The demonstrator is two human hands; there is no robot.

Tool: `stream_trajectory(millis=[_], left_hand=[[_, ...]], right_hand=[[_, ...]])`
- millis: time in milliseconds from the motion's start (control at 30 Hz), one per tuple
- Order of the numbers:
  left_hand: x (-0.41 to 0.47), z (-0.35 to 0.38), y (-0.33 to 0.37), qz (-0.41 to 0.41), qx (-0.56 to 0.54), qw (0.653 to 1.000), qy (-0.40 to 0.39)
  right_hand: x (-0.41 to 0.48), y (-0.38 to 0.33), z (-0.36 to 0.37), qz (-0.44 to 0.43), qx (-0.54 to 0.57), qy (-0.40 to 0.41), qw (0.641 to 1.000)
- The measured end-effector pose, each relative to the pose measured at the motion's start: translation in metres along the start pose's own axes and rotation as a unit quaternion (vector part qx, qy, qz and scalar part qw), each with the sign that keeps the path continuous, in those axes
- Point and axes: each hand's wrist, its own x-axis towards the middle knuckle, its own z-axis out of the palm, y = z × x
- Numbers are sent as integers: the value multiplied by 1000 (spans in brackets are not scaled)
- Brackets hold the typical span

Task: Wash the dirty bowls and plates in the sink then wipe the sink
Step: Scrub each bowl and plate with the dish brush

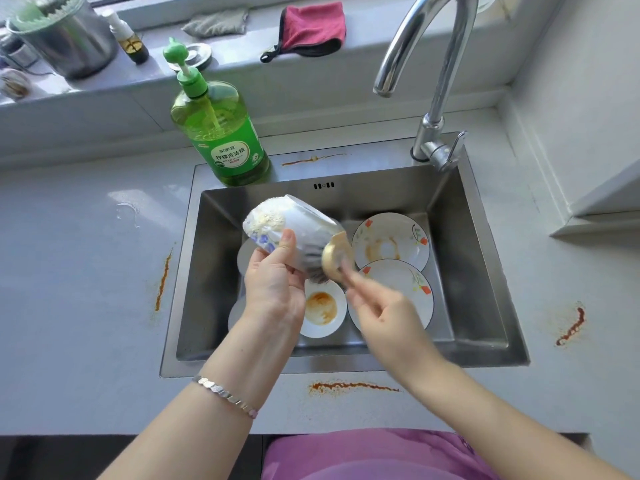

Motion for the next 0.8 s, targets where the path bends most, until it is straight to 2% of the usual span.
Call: stream_trajectory(millis=[67, 167, 267, 433, 567, 700, 800], left_hand=[[1, -1, 2, 6, 1, 1000, -4], [-2, 2, 0, 9, -6, 1000, -8], [-3, 5, -2, 22, 4, 1000, 4], [-7, 8, -1, 25, 0, 1000, 2], [-9, 15, 2, 29, -2, 1000, 0], [-13, 17, 7, 25, -17, 999, -21], [-16, 13, 14, 16, 20, 998, -56]], right_hand=[[1, 1, 0, 0, 3, 5, 1000], [15, 5, -8, 57, 20, 55, 997], [1, 1, 3, 5, 22, 23, 999], [11, 5, -7, 64, 44, 47, 996], [-3, 1, 3, 25, 60, 27, 997], [10, 6, -13, 108, 80, 61, 989], [15, 11, -19, 177, 166, 61, 968]])
